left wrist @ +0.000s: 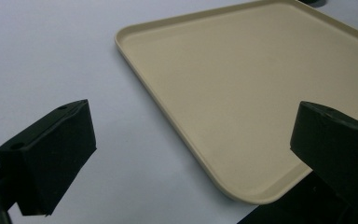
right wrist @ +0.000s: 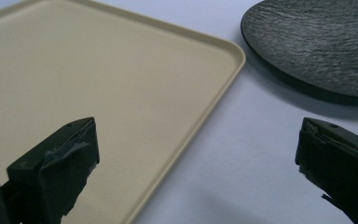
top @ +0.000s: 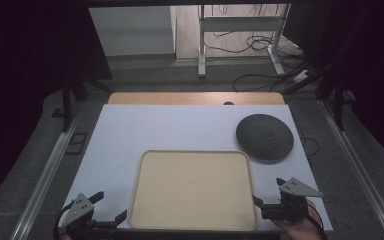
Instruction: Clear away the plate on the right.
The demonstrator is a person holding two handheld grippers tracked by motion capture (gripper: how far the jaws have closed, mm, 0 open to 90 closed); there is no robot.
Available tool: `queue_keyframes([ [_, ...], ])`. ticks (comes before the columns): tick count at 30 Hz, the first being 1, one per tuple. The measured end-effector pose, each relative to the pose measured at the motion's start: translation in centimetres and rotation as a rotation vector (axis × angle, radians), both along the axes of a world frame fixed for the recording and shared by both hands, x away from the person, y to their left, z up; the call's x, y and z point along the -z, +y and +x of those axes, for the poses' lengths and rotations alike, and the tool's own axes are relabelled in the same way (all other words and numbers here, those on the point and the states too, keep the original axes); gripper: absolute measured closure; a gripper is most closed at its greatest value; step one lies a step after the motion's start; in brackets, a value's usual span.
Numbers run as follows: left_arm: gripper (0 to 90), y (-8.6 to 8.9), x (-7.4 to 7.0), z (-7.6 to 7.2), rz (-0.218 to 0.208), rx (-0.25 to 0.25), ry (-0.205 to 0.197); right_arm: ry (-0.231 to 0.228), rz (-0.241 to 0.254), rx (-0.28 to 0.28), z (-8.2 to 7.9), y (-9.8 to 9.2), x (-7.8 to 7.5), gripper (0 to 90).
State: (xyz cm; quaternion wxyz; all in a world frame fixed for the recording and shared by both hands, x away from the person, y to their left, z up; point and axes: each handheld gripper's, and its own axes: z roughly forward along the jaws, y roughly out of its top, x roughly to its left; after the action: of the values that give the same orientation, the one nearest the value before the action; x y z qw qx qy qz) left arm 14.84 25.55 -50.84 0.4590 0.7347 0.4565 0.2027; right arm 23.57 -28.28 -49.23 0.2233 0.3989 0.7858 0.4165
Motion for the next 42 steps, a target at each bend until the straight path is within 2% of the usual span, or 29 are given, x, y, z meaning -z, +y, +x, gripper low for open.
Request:
queue_keyframes([
  [4, 0.0, 0.0, 0.0, 0.0, 0.001, -0.001, 0.001, 0.003, -0.043, 0.013, 0.4, 0.0, -0.3, 2.2],
  [5, 0.0, 0.0, 0.0, 0.0, 0.001, -0.001, 0.002, 0.000, -0.069, 0.019, 0.6, 0.0, -0.5, 4.4],
  [8, 0.0, 0.0, 0.1, 0.1, 0.002, 0.000, 0.004, 0.004, -0.082, 0.013, 0.8, 0.0, -0.6, 5.4],
  [10, 0.0, 0.0, 0.1, 0.1, 0.002, 0.001, 0.005, 0.004, -0.119, 0.012, 1.2, 0.2, -0.7, 7.6],
  [12, 0.0, 0.0, 0.1, 0.1, 0.003, 0.001, 0.004, 0.004, -0.129, 0.009, 1.3, 0.2, -0.7, 8.0],
  [13, 0.0, 0.0, 0.1, 0.1, 0.003, 0.001, 0.004, 0.000, -0.159, 0.009, 1.6, 0.5, -0.8, 8.9],
  [18, 0.0, 0.0, 0.1, 0.1, 0.004, 0.002, 0.004, -0.006, -0.206, 0.002, 2.1, 0.8, -0.8, 12.2],
  [19, 0.0, 0.0, 0.1, 0.1, 0.004, 0.002, 0.005, -0.004, -0.232, -0.006, 2.3, 0.9, -0.7, 13.5],
  [20, 0.0, 0.0, 0.1, 0.1, 0.005, 0.003, 0.005, -0.004, -0.232, -0.006, 2.3, 0.9, -0.7, 13.5],
  [21, 0.0, -0.1, 0.1, 0.1, 0.006, 0.003, 0.006, -0.012, -0.259, -0.008, 2.5, 1.0, -0.5, 14.8],
  [22, 0.0, -0.1, 0.1, 0.1, 0.006, 0.003, 0.006, -0.012, -0.259, -0.008, 2.5, 1.0, -0.5, 14.8],
  [24, 0.0, -0.1, 0.1, 0.1, 0.008, 0.003, 0.007, -0.016, -0.289, -0.007, 2.8, 1.1, -0.4, 15.4],
  [25, 0.0, -0.1, 0.1, 0.1, 0.009, 0.002, 0.008, -0.027, -0.316, -0.011, 3.0, 1.1, -0.4, 16.6],
  [28, 0.0, -0.1, 0.2, 0.1, 0.009, 0.002, 0.008, -0.043, -0.340, -0.014, 3.2, 1.2, -0.5, 18.1],
  [32, 0.0, -0.1, 0.2, 0.1, 0.009, -0.003, 0.007, -0.080, -0.407, -0.013, 3.7, 1.3, -0.6, 21.2],
  [34, 0.0, 0.0, 0.1, 0.1, 0.011, -0.011, 0.003, -0.108, -0.464, -0.009, 4.0, 1.5, -0.6, 21.7],
  [35, 0.0, 0.0, 0.1, 0.0, 0.010, -0.017, 0.000, -0.108, -0.464, -0.009, 4.0, 1.5, -0.6, 21.7],
  [42, 0.0, 0.6, 0.1, -0.1, -0.021, -0.055, -0.010, -0.164, -0.590, -0.025, 4.7, 2.0, 0.0, 27.9],
])
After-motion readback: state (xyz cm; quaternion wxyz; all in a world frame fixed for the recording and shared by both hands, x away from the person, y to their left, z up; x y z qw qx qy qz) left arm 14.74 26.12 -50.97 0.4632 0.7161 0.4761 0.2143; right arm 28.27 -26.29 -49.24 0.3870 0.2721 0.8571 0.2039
